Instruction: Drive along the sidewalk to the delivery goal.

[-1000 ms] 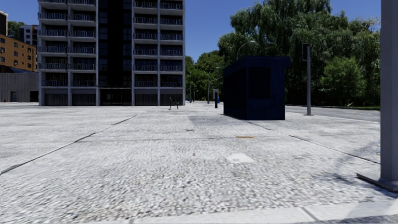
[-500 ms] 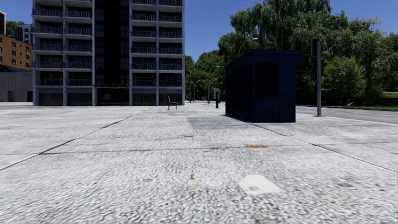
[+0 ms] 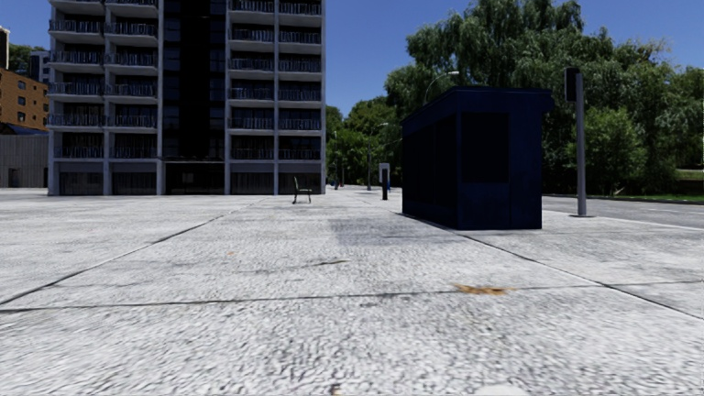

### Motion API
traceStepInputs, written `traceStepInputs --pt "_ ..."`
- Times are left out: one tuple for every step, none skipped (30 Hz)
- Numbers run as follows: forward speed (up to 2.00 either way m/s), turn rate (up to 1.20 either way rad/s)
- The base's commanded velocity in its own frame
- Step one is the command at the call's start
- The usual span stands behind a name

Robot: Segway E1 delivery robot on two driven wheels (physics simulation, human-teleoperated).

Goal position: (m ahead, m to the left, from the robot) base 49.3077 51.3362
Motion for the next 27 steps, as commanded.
traceStepInputs --pt "1.57 0.00" --pt "1.57 0.00" --pt "1.59 0.00" --pt "1.61 0.00" --pt "1.62 0.00" --pt "1.62 0.00" --pt "1.62 0.00" --pt "1.63 0.00" --pt "1.63 0.00" --pt "1.63 0.00" --pt "1.74 0.00" --pt "2.00 0.00" --pt "2.00 0.00" --pt "2.00 0.00" --pt "2.00 0.00" --pt "2.00 0.00" --pt "2.00 0.00" --pt "2.00 0.00" --pt "2.00 0.00" --pt "2.00 0.00" --pt "2.00 0.00" --pt "2.00 0.00" --pt "2.00 0.00" --pt "2.00 0.00" --pt "2.00 0.00" --pt "2.00 0.00" --pt "2.00 0.00"
